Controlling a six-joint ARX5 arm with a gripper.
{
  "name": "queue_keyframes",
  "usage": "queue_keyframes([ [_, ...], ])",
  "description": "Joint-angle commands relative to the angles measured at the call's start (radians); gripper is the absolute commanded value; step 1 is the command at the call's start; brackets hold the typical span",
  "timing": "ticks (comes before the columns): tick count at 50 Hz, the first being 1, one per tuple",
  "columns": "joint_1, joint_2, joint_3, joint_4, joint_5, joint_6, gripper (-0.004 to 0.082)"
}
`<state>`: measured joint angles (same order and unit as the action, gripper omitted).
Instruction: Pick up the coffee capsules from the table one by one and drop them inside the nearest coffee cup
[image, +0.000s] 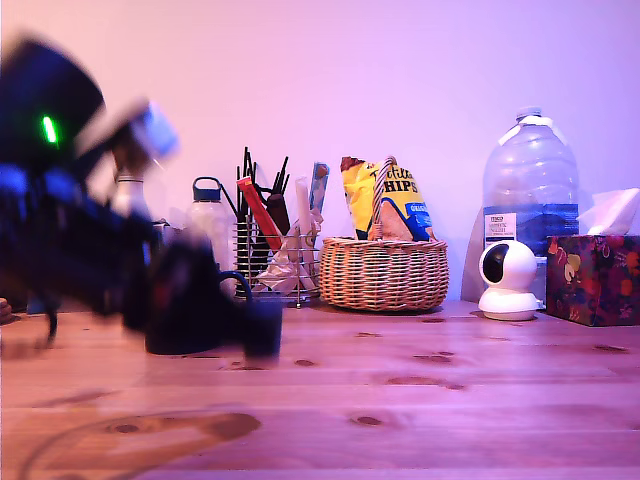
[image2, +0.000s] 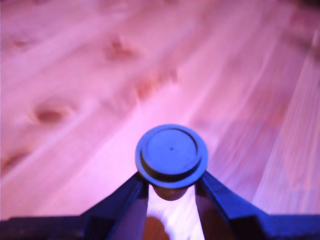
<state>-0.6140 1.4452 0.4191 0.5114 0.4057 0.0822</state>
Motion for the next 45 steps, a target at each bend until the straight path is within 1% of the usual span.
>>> queue_keyframes([
  [1,0.009,-0.033,0.006,-0.026,-0.019,-0.024,0.0163],
  [2,0.012,-0.046,0.006,-0.038,-0.032,-0.032,0.0163],
  [5,0.024,-0.086,0.006,-0.068,-0.046,-0.035,0.0163],
  [6,0.028,-0.099,0.006,-0.078,-0.051,-0.046,0.0163],
  [8,0.04,-0.127,0.006,-0.097,-0.06,-0.05,0.0163],
  [9,0.047,-0.139,0.006,-0.105,-0.064,-0.059,0.0163],
  [15,0.089,-0.21,0.006,-0.157,-0.082,-0.06,0.0163],
  [25,0.159,-0.302,0.006,-0.224,-0.089,-0.06,0.0163],
  [31,0.197,-0.348,0.006,-0.259,-0.101,-0.06,0.0163],
  [36,0.227,-0.375,0.006,-0.287,-0.103,-0.06,0.0163],
  [45,0.274,-0.409,0.006,-0.332,-0.126,-0.056,0.0163],
])
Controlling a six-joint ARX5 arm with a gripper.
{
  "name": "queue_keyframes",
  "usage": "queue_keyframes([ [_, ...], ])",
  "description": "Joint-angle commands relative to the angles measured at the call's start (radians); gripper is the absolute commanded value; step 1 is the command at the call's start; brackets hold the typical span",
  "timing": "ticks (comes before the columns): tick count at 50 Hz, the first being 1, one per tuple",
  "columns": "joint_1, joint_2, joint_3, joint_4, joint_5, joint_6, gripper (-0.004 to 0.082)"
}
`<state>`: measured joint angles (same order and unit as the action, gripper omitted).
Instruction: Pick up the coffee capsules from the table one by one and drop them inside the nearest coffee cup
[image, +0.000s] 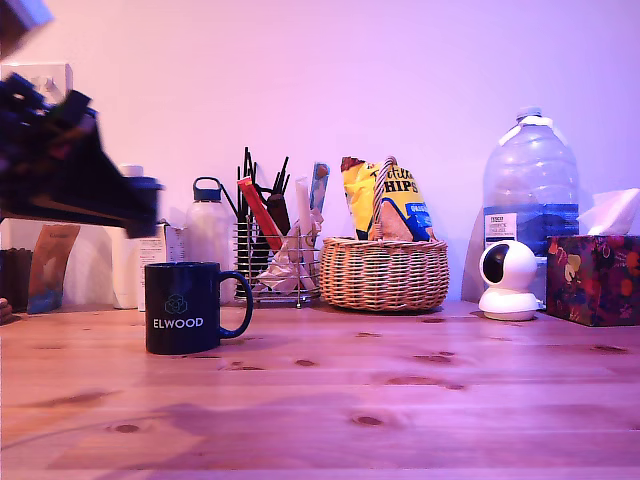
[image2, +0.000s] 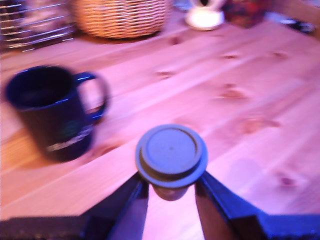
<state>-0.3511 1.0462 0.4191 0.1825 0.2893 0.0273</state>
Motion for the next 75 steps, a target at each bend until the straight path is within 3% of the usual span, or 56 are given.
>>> queue_keyframes([
  [1,0.016,-0.014,0.006,-0.008,-0.01,-0.002,0.0163],
  [18,0.084,-0.054,0.007,-0.041,-0.022,-0.004,0.0163],
  [24,0.105,-0.058,0.007,-0.041,-0.023,-0.026,0.0163],
  [40,0.121,-0.044,0.087,-0.127,-0.041,-0.028,0.0163],
  [75,0.13,0.386,0.518,-0.327,-0.066,-0.026,0.0163],
])
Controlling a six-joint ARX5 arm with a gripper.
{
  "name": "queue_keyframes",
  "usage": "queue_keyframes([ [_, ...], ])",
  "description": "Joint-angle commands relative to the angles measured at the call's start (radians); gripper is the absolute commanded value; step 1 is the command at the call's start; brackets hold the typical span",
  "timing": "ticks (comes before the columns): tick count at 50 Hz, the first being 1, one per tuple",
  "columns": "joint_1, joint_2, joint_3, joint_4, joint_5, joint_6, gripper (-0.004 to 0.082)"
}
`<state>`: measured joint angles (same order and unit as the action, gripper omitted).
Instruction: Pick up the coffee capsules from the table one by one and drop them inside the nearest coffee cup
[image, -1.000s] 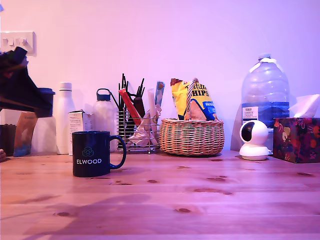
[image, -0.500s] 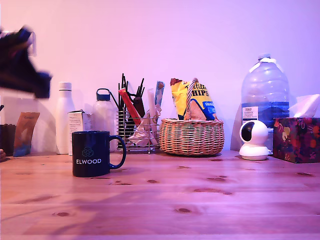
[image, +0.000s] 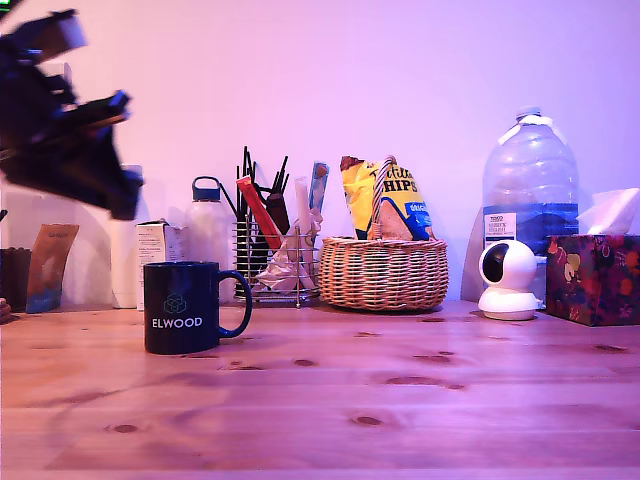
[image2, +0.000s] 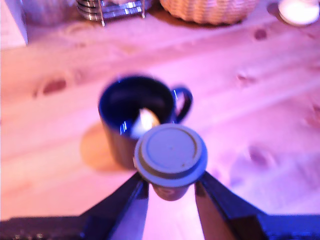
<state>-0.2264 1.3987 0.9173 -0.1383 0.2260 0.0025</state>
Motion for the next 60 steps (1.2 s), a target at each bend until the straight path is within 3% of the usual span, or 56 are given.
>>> queue_keyframes([
  [1,0.007,0.047,0.035,-0.013,-0.004,0.005,0.0164],
  [43,0.008,0.488,0.59,-0.388,-0.028,0.037,0.0165],
  [60,0.008,0.56,0.679,-0.463,-0.046,0.053,0.0165],
])
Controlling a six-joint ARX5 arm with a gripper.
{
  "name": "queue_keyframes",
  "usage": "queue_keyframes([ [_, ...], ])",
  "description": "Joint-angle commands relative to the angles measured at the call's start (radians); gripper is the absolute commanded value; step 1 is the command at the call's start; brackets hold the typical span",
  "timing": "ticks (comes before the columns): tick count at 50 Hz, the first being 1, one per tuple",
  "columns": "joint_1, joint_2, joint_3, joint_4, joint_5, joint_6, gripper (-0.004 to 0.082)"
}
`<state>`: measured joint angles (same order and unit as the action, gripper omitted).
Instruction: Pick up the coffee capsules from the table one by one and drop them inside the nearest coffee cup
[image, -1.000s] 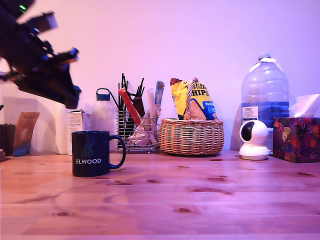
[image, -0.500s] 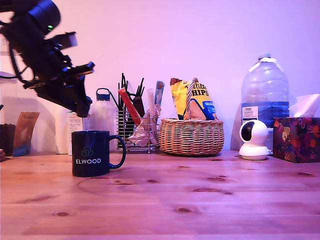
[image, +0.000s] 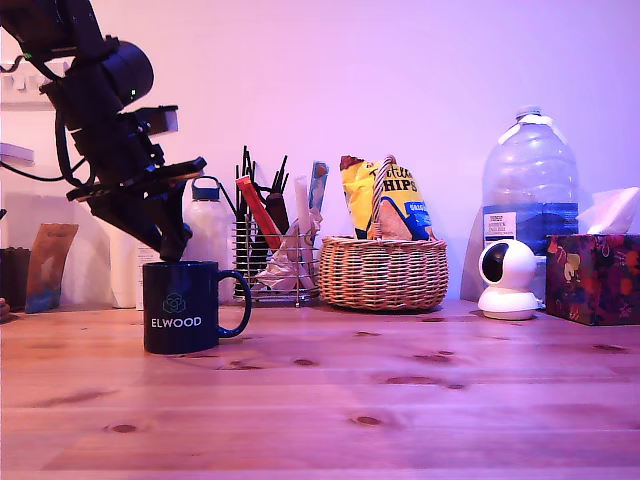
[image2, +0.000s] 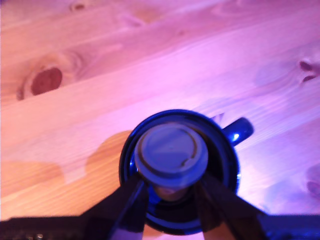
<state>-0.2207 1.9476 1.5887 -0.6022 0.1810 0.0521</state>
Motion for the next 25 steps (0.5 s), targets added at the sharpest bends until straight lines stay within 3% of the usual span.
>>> queue_keyframes([
  [1,0.002,0.011,0.008,0.0,-0.001,0.004,0.0165],
  [25,0.003,0.011,0.008,0.001,0.0,0.008,0.0172],
])
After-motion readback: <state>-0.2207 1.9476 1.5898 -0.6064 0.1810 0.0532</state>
